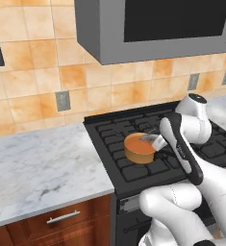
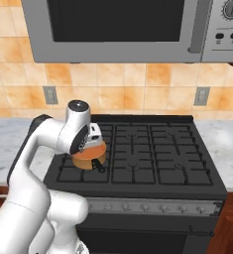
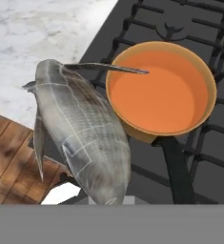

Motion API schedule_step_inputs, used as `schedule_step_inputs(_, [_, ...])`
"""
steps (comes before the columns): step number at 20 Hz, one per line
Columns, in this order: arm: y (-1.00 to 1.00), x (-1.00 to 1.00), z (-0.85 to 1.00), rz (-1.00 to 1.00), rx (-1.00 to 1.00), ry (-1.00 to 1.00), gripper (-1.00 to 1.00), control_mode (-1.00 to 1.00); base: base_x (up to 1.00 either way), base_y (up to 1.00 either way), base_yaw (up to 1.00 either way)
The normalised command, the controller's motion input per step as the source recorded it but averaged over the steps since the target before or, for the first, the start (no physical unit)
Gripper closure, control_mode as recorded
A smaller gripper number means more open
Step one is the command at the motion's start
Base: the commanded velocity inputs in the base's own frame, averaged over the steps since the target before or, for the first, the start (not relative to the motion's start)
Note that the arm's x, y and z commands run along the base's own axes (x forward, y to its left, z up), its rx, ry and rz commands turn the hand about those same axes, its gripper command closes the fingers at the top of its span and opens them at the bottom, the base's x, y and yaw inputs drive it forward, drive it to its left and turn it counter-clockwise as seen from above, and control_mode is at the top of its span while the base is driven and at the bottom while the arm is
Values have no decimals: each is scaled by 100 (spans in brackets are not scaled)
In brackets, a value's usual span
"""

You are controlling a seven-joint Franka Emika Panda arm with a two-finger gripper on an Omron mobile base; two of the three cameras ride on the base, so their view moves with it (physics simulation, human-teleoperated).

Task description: Retrieve the fish from the fridge and place it on the saucepan with marinade on the stove.

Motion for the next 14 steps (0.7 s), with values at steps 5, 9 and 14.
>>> schedule_step_inputs(5, [-3, 47, -31, 0, 0, 3, 100, -100, 0, 0, 0])
schedule_step_inputs(9, [-4, 49, -26, 0, 0, 5, 100, -100, 0, 0, 0])
schedule_step_inputs(14, [-2, 39, -33, 0, 0, 4, 100, -100, 0, 0, 0])
